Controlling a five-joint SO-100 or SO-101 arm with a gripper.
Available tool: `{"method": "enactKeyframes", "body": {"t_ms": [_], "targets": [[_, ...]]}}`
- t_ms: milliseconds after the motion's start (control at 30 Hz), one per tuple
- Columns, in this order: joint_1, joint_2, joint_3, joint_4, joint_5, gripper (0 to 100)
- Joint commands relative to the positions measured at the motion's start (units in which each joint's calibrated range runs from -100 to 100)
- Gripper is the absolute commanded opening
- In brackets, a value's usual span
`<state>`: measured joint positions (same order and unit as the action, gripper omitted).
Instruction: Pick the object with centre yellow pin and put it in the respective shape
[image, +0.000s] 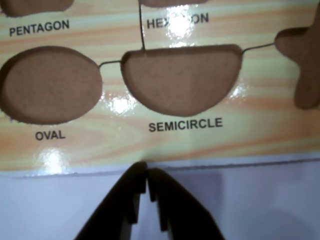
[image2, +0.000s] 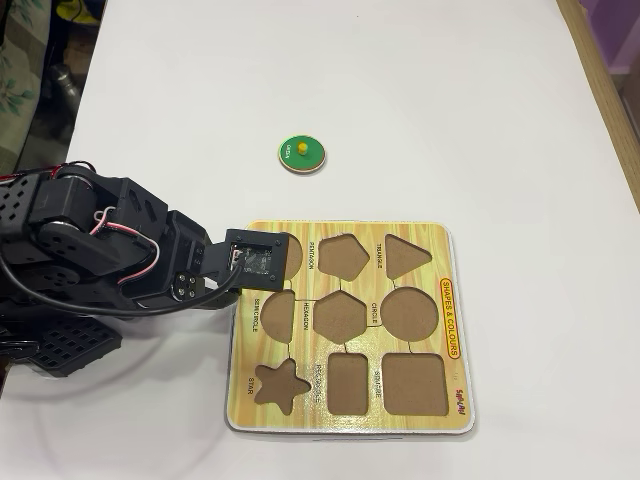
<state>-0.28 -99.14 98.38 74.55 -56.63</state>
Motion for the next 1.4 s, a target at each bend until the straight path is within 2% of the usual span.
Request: {"method": "enactKeyframes", "body": {"t_ms": [0,467,600,800,1133,1367], "targets": [[0.1,0.9,0.4,0.6,0.0,1],[-0.2,1.6,0.4,0.0,0.0,1],[-0.5,6.3,-0.6,-1.6,0.0,1],[-1.4,21.5,-12.1,-1.2,0.0,1],[-15.0,48.2,-37.9,-1.0,0.1,1],[-25.5,61.8,-54.7,8.5,0.0,1]]}}
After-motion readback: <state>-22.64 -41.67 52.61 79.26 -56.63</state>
